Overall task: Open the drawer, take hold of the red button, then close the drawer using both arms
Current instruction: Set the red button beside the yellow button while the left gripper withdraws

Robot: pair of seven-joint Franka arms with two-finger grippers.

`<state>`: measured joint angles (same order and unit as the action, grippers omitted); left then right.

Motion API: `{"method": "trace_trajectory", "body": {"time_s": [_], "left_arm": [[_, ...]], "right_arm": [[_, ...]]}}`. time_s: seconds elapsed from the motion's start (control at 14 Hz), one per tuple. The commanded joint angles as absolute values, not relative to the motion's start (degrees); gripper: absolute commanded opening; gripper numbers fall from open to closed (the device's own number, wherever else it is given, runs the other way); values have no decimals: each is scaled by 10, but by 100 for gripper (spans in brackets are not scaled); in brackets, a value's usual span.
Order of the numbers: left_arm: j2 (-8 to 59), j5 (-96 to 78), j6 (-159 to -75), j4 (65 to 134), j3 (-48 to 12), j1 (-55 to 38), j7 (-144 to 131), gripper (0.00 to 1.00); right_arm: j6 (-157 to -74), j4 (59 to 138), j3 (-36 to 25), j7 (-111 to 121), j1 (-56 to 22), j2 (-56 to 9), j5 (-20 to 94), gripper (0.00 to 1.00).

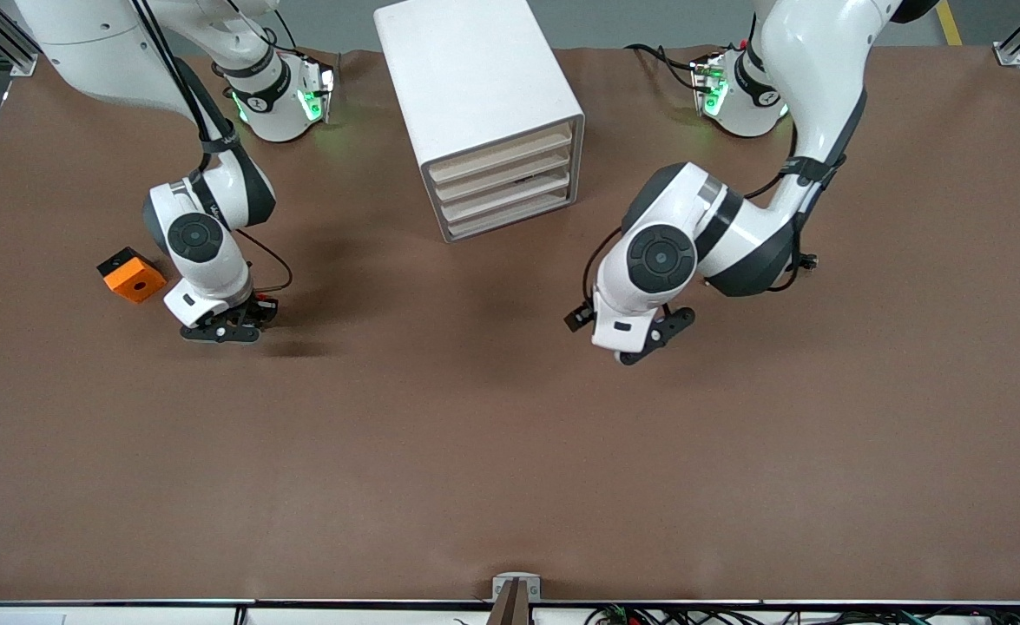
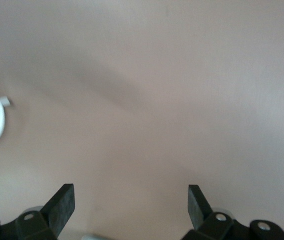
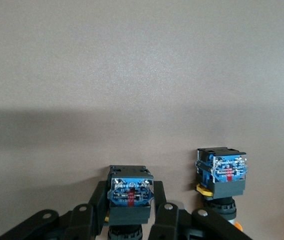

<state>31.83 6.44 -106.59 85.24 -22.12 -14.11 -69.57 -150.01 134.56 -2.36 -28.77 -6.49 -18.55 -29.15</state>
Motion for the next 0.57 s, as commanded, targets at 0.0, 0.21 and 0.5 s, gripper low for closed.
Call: {"method": "trace_trajectory", "body": {"time_s": [0.0,0.21,0.5], "left_arm": [[290,115,-1056,853,-223,-111,-659,100],[266,115,-1050,855,-223,-61,-548,100],[222,116,-1043,857,-227,0,-435,100]], "right_arm": [[-1504,1334,-18,-307,-57,-196,-307,99],[-1500,1332,-18,-304,-59,-193,-308,100],[-1471,1325,-16,-294,-61,-159,-308,100]]}}
